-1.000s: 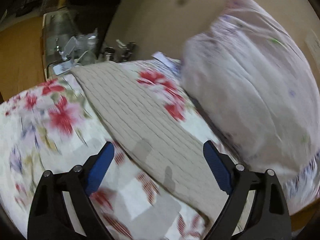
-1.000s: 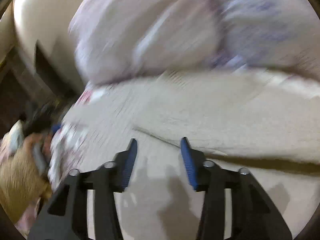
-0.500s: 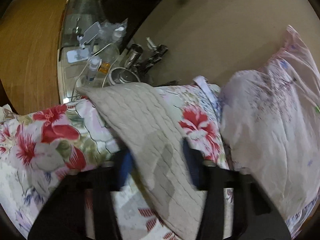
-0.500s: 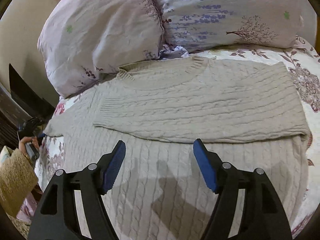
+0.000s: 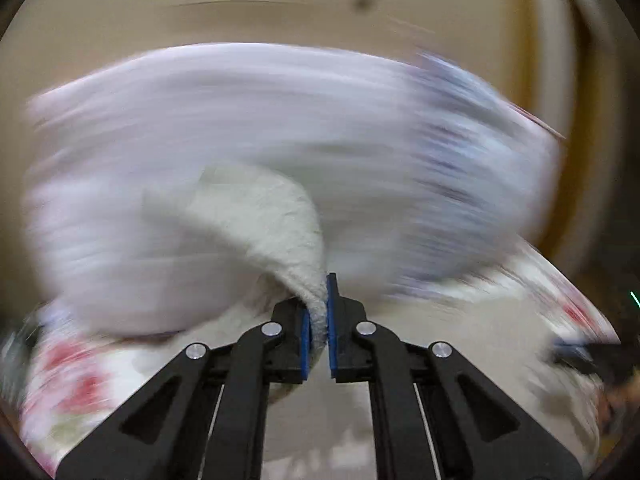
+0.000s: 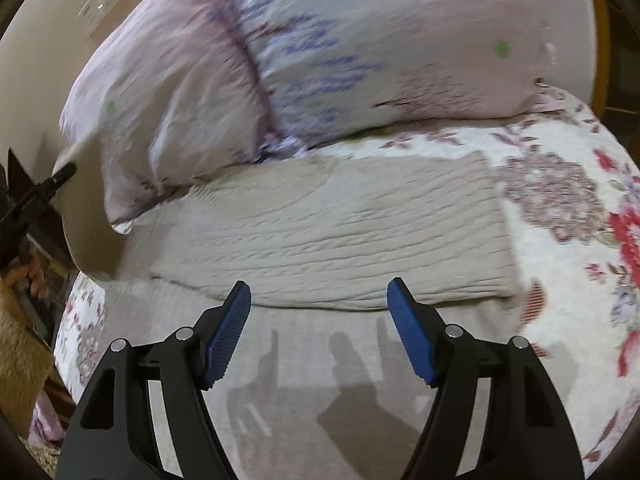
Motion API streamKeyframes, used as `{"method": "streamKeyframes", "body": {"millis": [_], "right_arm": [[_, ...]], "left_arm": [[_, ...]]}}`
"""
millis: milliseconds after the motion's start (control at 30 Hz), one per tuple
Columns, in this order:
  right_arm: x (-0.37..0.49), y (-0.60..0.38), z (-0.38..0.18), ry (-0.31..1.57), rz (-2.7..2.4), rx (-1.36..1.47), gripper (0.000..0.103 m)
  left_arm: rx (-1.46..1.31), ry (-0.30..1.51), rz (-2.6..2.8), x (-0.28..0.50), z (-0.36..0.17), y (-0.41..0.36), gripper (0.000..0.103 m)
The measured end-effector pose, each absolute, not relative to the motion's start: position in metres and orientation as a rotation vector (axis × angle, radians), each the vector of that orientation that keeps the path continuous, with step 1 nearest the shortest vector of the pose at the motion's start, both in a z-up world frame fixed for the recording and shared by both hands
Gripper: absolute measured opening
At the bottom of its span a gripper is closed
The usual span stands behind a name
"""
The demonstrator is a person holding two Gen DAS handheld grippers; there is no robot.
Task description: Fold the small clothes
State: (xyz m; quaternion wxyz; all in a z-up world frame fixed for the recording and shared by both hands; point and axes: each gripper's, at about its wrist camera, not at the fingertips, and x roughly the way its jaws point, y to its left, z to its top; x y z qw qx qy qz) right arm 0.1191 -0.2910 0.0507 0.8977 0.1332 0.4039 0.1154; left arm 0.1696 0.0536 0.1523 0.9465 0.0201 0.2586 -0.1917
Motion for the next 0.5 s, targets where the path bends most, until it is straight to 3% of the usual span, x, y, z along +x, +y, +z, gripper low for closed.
{"method": "streamKeyframes", "body": {"millis": [100, 200, 233, 300, 400, 500], "right_arm": [[0.114, -0.315, 0.045, 0.85, 0.195, 0.291, 0.075], [0.1, -0.34, 0.042, 0.87, 0.161, 0.31, 0.075], [0.092, -0.35, 0.042, 0.873, 0.15, 0.313, 0.075], [0.072, -0.372, 0.038, 0.899, 0.131, 0.348, 0.075], [0.049, -0.397, 0.02, 0.988, 0.159, 0.466, 0.074], [0.027, -0.401, -0.005, 1.109, 0.229, 0.551, 0.06]], "left_arm": [[0.159, 0.693, -0.551, 0.166, 0.107, -0.047, 0.033], [0.162, 0.769, -0.516, 0.152, 0.08, -0.054, 0.038], [0.106, 0.781, -0.464, 0.144, 0.077, -0.036, 0.055], [-0.033, 0.786, -0.325, 0.12, 0.076, 0.017, 0.073], [-0.111, 0.85, -0.156, 0.084, 0.068, 0.076, 0.077], [-0.192, 0.981, -0.019, 0.045, 0.043, 0.133, 0.077]]}}
